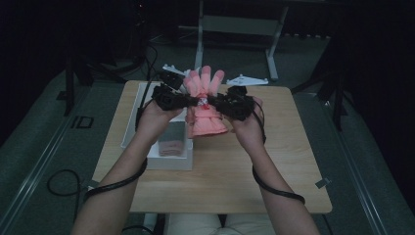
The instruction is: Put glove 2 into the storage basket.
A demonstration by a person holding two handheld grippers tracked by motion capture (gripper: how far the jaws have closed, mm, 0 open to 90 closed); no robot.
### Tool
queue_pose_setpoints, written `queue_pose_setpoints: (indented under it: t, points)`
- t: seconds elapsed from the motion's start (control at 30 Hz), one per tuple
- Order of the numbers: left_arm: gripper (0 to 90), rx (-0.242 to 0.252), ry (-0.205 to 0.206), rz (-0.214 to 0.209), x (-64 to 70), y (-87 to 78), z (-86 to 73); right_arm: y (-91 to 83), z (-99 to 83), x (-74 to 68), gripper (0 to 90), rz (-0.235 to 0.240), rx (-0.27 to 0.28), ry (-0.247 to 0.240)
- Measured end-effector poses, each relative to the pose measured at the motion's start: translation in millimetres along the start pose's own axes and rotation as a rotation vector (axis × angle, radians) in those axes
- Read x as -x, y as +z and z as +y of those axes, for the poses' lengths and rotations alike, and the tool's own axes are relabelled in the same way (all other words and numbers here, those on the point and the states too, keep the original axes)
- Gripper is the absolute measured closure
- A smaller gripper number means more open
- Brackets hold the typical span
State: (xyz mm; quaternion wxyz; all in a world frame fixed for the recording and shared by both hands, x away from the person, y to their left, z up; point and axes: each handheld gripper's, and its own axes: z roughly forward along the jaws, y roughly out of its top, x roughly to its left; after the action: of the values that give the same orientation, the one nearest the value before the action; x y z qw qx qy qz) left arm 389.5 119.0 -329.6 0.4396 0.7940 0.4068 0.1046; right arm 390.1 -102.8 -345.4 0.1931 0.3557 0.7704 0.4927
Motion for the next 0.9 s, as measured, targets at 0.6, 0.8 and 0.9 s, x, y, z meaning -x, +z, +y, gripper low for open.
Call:
queue_pose_setpoints:
  t: [0.6, 0.8, 0.9]
  points:
    - [79.9, -0.043, -0.1, 0.048, -72.9, -38.3, -50.1, 79.1, 10.0, -66.8, 73.9, 0.055, -0.068, -0.036]
    - [79.9, -0.073, -0.168, 0.0, -98.7, -12.8, -69.7, 108.7, -4.6, -64.8, 74.0, 0.039, -0.149, -0.03]
    - [80.2, -0.086, -0.205, -0.032, -108.6, 1.1, -79.5, 119.8, -13.0, -61.6, 74.0, 0.027, -0.193, -0.032]
